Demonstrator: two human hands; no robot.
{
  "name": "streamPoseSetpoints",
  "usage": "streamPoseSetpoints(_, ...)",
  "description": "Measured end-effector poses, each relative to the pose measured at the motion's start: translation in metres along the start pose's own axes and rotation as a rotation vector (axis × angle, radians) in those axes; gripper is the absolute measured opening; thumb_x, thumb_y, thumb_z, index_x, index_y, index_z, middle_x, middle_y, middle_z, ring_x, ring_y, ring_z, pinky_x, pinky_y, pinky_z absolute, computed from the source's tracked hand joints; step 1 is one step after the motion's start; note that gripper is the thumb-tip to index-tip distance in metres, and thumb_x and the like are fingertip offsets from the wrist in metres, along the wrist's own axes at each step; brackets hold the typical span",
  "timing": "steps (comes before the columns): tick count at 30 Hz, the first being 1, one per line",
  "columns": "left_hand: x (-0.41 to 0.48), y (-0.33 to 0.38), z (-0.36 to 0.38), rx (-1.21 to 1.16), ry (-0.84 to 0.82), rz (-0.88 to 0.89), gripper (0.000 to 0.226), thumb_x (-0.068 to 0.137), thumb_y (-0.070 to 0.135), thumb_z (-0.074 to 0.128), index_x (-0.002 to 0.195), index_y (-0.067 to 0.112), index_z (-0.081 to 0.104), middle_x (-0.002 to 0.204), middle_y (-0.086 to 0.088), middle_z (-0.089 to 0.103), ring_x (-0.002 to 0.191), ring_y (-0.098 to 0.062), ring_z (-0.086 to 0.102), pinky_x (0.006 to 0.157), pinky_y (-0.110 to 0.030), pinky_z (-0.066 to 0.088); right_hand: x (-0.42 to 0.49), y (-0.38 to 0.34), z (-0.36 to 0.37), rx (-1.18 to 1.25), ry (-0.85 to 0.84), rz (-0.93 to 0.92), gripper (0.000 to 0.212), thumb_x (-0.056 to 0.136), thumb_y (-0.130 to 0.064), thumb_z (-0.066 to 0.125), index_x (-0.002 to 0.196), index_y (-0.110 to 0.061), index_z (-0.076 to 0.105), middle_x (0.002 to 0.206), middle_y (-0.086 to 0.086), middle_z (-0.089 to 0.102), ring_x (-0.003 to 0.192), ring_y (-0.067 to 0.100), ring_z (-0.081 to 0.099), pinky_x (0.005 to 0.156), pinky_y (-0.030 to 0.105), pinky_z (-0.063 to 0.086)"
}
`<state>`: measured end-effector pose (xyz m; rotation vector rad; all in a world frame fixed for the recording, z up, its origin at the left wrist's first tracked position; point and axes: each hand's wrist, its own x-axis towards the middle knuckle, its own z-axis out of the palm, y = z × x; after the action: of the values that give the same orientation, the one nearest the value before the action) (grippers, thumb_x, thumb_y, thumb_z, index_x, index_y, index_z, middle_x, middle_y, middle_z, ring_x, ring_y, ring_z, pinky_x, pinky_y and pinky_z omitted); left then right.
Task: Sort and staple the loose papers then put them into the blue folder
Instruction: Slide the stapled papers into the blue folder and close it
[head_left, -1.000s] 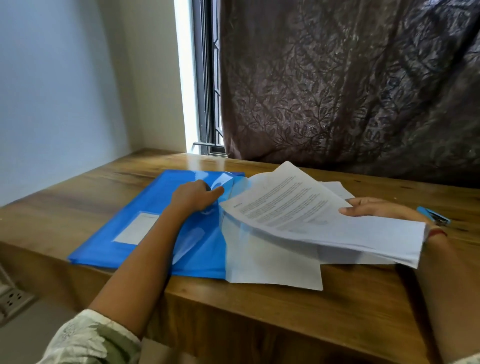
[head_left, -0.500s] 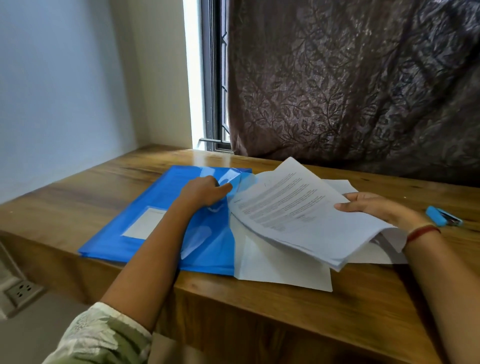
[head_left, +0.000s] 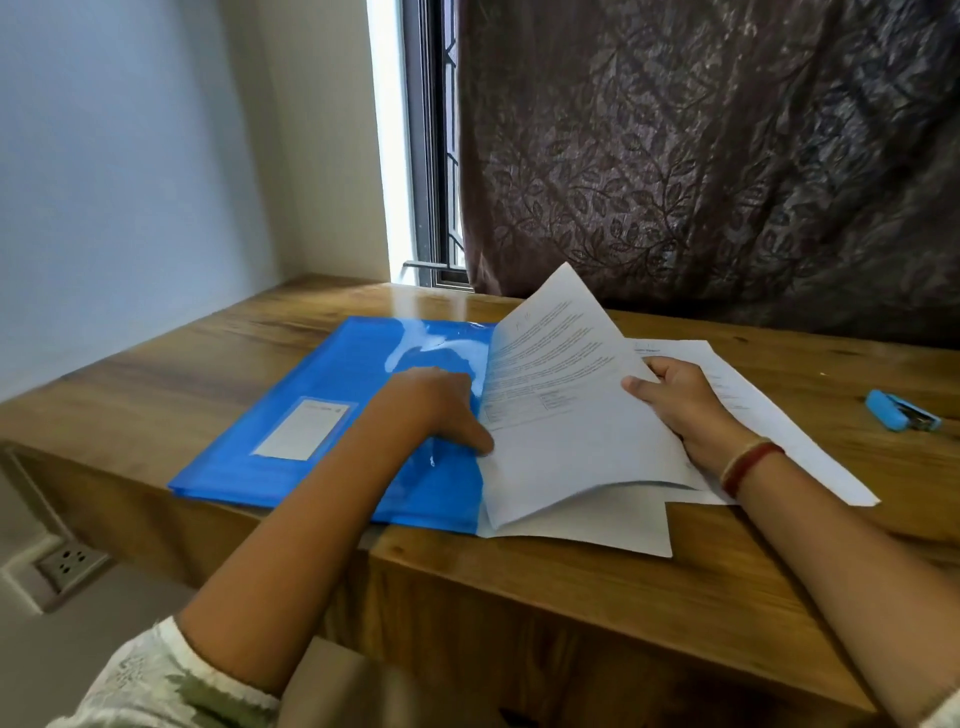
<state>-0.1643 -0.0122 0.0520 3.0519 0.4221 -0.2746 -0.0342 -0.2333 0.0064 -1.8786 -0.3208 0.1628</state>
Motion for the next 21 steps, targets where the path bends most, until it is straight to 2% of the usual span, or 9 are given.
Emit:
streamPoseSetpoints(2,-0.006,0.005,0.001,0.042,0.104,0.032,0.064,0.082,0.050,0.067,0.134,0.018,0.047,0.121,-0.004,0.057,0.106,-0.019,0.054,0.081,-0.029,0.041,-0.001,0.000,0.004,0.028,0.020,-0.033,0.011,0.097,-0.023,0.056,0.098,-0.032,0.062,0.109,-0.001,0.068,0.093,0.024,0.068,0.082,0.040,0.057)
streamPoseSetpoints(5,-0.012,0.007,-0.001,0.025,0.206,0.100,0.057,0.086,0.041,0.066,0.134,0.017,0.048,0.124,-0.005,0.058,0.111,-0.022,0.055,0.088,-0.032,0.046,-0.003,-0.002,0.009,0.043,0.035,-0.053,0.011,0.098,-0.020,0.055,0.100,-0.028,0.061,0.107,-0.001,0.067,0.094,0.024,0.067,0.080,0.037,0.057)
streamPoseSetpoints(8,-0.017,0.002,-0.007,-0.024,0.221,0.143,0.051,0.090,0.034,0.063,0.136,0.018,0.046,0.129,-0.005,0.056,0.113,-0.022,0.054,0.084,-0.028,0.042,-0.002,-0.003,0.010,0.057,0.043,-0.039,0.010,0.098,-0.020,0.055,0.100,-0.029,0.060,0.107,-0.001,0.067,0.094,0.023,0.066,0.079,0.036,0.056)
streamPoseSetpoints(10,-0.019,-0.003,-0.009,-0.067,0.185,0.169,0.048,0.091,0.031,0.061,0.135,0.020,0.044,0.127,-0.005,0.054,0.107,-0.021,0.052,0.082,-0.028,0.040,-0.002,-0.004,0.011,0.061,0.054,-0.028,0.010,0.098,-0.021,0.054,0.102,-0.028,0.060,0.108,-0.002,0.065,0.096,0.023,0.066,0.081,0.036,0.056)
streamPoseSetpoints(14,-0.023,-0.012,-0.013,-0.113,0.107,0.201,0.044,0.091,0.029,0.059,0.133,0.025,0.045,0.095,0.005,0.049,0.094,-0.016,0.048,0.078,-0.028,0.038,-0.002,-0.006,0.014,0.082,0.082,0.003,0.011,0.099,-0.021,0.053,0.106,-0.026,0.059,0.107,-0.004,0.063,0.093,0.021,0.064,0.075,0.032,0.055)
streamPoseSetpoints(16,-0.026,-0.015,-0.016,-0.135,0.105,0.230,0.038,0.089,0.029,0.062,0.125,0.027,0.051,0.083,0.013,0.045,0.091,-0.015,0.051,0.081,-0.029,0.042,-0.002,-0.008,0.016,0.100,0.111,0.039,0.009,0.099,-0.021,0.053,0.105,-0.025,0.059,0.108,-0.002,0.063,0.094,0.022,0.063,0.078,0.033,0.056)
streamPoseSetpoints(18,-0.028,-0.016,-0.018,-0.166,0.115,0.260,0.027,0.087,0.027,0.064,0.113,0.026,0.059,0.079,0.018,0.045,0.084,-0.010,0.053,0.080,-0.029,0.045,-0.002,-0.009,0.020,0.093,0.136,0.058,0.009,0.098,-0.023,0.054,0.105,-0.024,0.060,0.111,0.000,0.064,0.096,0.025,0.064,0.084,0.039,0.056)
streamPoseSetpoints(21,-0.027,-0.016,-0.015,-0.181,0.163,0.289,0.009,0.086,0.026,0.066,0.094,0.023,0.067,0.080,0.015,0.054,0.077,-0.007,0.053,0.071,-0.023,0.040,-0.004,-0.011,0.027,0.079,0.134,0.050,0.009,0.099,-0.025,0.053,0.104,-0.025,0.060,0.110,0.000,0.065,0.094,0.025,0.065,0.085,0.041,0.057)
